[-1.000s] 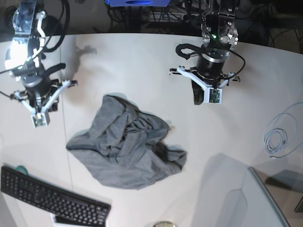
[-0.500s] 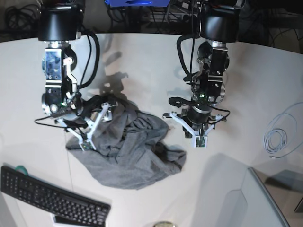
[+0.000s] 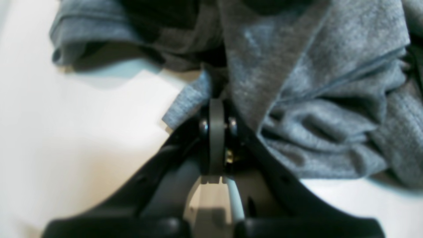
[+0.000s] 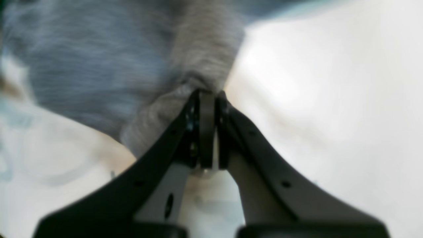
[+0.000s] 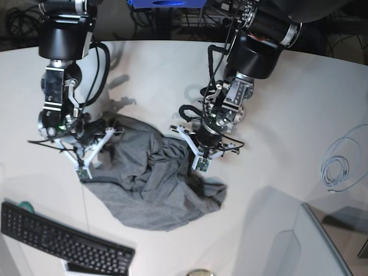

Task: Layout the t-shirt on the table in an organized manner, then fold the t-shirt properly
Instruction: 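Pull the shirt apart with both grippers, spreading it on the table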

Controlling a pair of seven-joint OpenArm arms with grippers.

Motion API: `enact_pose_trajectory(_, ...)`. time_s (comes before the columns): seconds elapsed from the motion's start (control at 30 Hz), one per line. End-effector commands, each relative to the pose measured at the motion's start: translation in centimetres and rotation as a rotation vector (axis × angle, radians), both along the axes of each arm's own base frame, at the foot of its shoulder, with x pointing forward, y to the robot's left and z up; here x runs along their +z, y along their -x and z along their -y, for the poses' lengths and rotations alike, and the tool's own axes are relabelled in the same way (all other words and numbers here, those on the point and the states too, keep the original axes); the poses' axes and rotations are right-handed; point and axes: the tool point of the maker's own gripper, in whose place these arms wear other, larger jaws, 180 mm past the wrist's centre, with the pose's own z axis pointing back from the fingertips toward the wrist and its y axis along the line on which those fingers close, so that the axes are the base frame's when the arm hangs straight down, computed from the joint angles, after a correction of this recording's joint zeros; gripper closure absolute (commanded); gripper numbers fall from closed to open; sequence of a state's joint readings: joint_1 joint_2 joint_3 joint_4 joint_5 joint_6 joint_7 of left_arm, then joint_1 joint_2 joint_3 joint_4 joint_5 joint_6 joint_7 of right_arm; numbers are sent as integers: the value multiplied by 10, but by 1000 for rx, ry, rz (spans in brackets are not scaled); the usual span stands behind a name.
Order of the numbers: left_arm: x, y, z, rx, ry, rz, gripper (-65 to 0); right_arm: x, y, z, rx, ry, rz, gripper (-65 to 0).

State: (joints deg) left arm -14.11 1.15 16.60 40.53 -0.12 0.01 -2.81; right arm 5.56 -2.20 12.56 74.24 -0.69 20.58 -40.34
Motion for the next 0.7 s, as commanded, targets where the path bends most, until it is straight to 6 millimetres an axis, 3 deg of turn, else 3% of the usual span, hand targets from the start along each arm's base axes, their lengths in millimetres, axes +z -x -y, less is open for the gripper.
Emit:
enact_pose_trajectory(0.0,-16,15,-15,3,-48,-69,0,19,-15,5,-12,4,70,-6)
enact_pose_trajectory(0.1,-19,33,-32,1,-72,-67,0,28,-13,30,-19,61,92,-6)
enact_pose_trajectory(0.3,5,76,-47,-25,-67,5,0,33,-13,69,-25,143,94,-6)
enact_pose_trajectory(0.5,32,123,-29,-54,-26,-5,0,33,-6,105,-89,177,69,-6)
enact_pose_trajectory(0.6,51,131,-23,-61,-9,6,0,29,-9,109,-108,165,56,-15)
enact_pose_trajectory(0.67,73,129,-16,-68,18,59,0,29,-11,111,-107,170,42,-38)
